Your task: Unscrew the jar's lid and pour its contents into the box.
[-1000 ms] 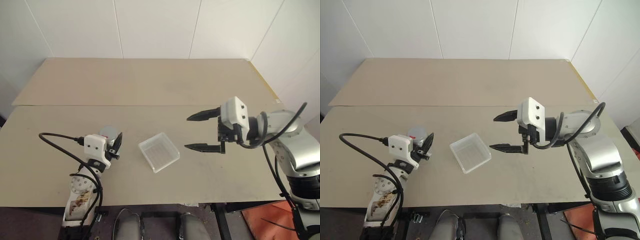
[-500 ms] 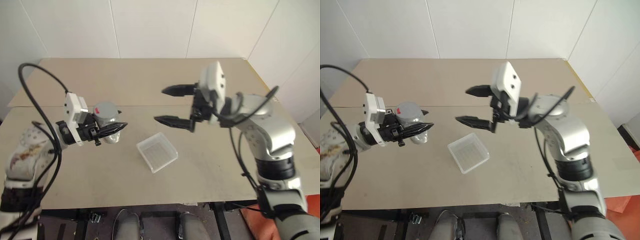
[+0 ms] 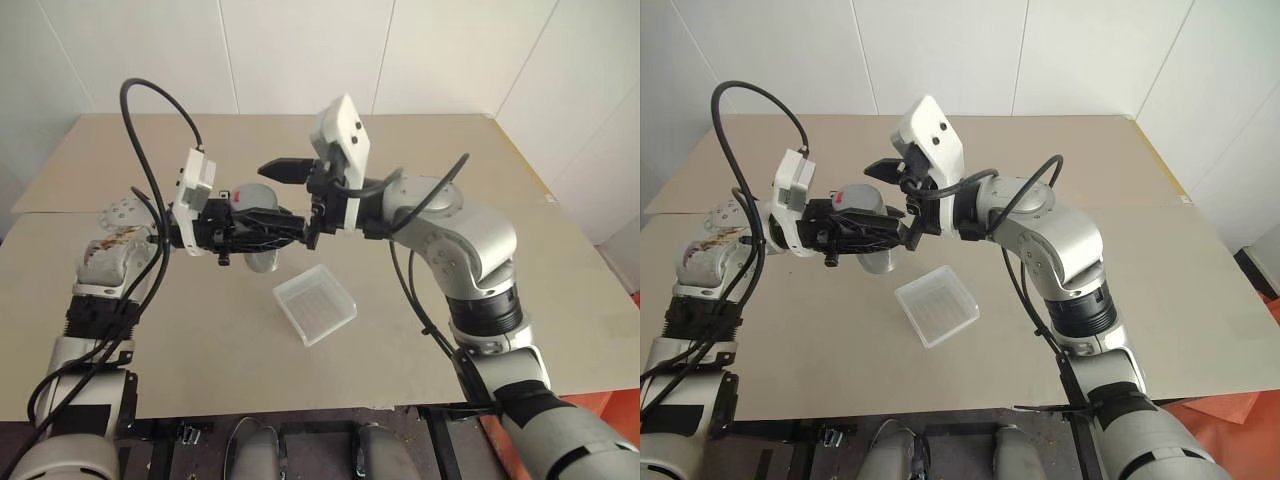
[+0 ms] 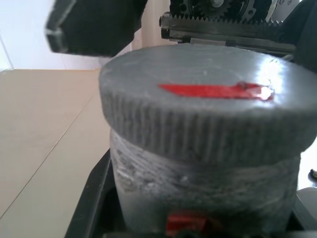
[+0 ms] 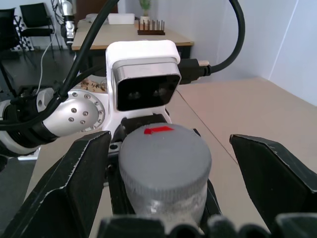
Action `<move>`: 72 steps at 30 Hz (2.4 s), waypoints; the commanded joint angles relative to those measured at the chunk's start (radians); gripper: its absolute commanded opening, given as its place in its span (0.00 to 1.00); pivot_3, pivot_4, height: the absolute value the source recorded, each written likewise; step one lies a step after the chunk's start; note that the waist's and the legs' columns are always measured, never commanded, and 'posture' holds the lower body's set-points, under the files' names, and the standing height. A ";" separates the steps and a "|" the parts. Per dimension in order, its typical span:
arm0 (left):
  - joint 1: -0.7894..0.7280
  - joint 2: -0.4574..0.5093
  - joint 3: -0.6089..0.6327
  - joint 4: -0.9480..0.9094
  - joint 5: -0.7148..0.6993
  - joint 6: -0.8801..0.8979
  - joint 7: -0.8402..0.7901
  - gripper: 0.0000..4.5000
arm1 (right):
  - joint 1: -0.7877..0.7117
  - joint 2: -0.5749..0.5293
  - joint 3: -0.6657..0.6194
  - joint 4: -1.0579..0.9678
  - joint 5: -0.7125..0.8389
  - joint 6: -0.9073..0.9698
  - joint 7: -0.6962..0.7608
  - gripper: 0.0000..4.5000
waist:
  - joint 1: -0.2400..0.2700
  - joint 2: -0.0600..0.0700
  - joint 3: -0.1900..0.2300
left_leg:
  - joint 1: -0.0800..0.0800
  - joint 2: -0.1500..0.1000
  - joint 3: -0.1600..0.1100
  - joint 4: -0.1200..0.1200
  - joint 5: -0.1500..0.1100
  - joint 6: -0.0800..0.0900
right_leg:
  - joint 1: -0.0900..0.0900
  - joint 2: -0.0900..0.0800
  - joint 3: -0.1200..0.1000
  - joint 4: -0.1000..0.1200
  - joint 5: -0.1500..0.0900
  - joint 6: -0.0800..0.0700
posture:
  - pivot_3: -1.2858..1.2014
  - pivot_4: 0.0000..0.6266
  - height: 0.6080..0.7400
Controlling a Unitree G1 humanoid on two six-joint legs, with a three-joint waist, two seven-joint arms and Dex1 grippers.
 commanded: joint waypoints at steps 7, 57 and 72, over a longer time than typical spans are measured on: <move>-0.020 -0.020 0.024 -0.011 0.011 -0.037 -0.011 0.43 | -0.052 0.006 0.004 0.031 0.009 0.047 0.011 0.72 | 0.000 0.000 0.000 | 0.000 0.000 0.000 0.000 0.000 0.000 | 0.000 0.000 0.000 0.000 0.000 0.000 | 0.52 0.24 1.00; 0.012 -0.046 0.054 -0.042 -0.008 -0.002 0.001 0.43 | -0.063 0.016 0.074 0.100 -0.086 -0.133 -0.008 0.99 | 0.002 0.001 0.001 | -0.002 0.000 0.000 0.002 -0.001 0.002 | 0.000 -0.001 0.000 0.001 0.002 0.003 | 0.52 0.24 1.00; 0.086 0.049 0.136 -0.122 -0.101 0.098 -0.023 0.43 | -0.046 -0.095 -0.117 0.263 0.043 -0.201 0.218 0.99 | 0.004 0.000 0.001 | -0.002 0.000 -0.001 0.002 -0.001 0.002 | 0.001 -0.001 0.000 0.000 0.002 0.003 | 0.52 0.24 1.00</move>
